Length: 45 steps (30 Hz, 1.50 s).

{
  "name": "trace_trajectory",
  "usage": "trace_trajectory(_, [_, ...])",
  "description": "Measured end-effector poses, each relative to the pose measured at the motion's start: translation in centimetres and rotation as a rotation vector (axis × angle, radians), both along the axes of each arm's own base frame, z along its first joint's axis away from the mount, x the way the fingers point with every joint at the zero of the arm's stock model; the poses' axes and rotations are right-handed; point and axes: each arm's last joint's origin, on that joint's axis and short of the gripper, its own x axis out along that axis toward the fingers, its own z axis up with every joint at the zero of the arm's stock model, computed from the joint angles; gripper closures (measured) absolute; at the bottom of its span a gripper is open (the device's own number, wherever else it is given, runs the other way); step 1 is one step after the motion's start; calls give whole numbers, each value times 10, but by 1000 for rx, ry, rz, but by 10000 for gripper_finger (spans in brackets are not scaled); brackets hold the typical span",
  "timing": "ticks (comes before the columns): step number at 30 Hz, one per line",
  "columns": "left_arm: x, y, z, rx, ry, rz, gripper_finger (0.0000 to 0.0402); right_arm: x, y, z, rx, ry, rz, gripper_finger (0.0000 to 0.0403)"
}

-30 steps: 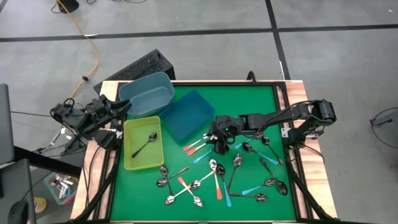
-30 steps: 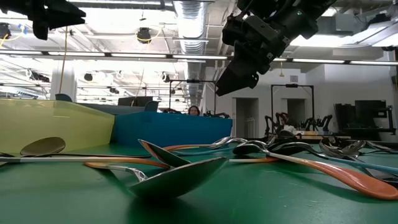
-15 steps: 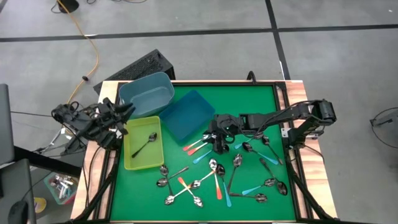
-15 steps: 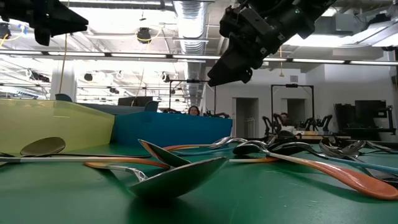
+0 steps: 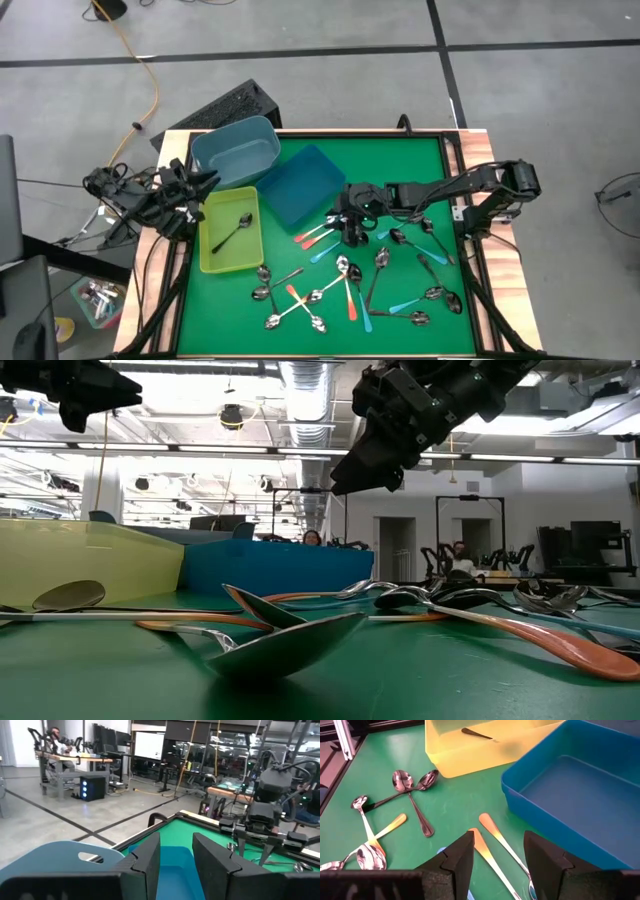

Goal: Sort silverware by color (type)
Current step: Put the blue spoon into the light blue bin

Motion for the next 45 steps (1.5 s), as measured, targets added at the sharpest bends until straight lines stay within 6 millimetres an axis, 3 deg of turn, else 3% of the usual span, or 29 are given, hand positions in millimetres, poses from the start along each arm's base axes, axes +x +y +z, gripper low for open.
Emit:
trace_trajectory(38, [1,-1,-2,23,26,-36,301,1,1,2,-1,-25,2,221])
trace_trajectory(45, [9,-5,-17,2,23,-25,301,3,1,5,-2,-67,1,221])
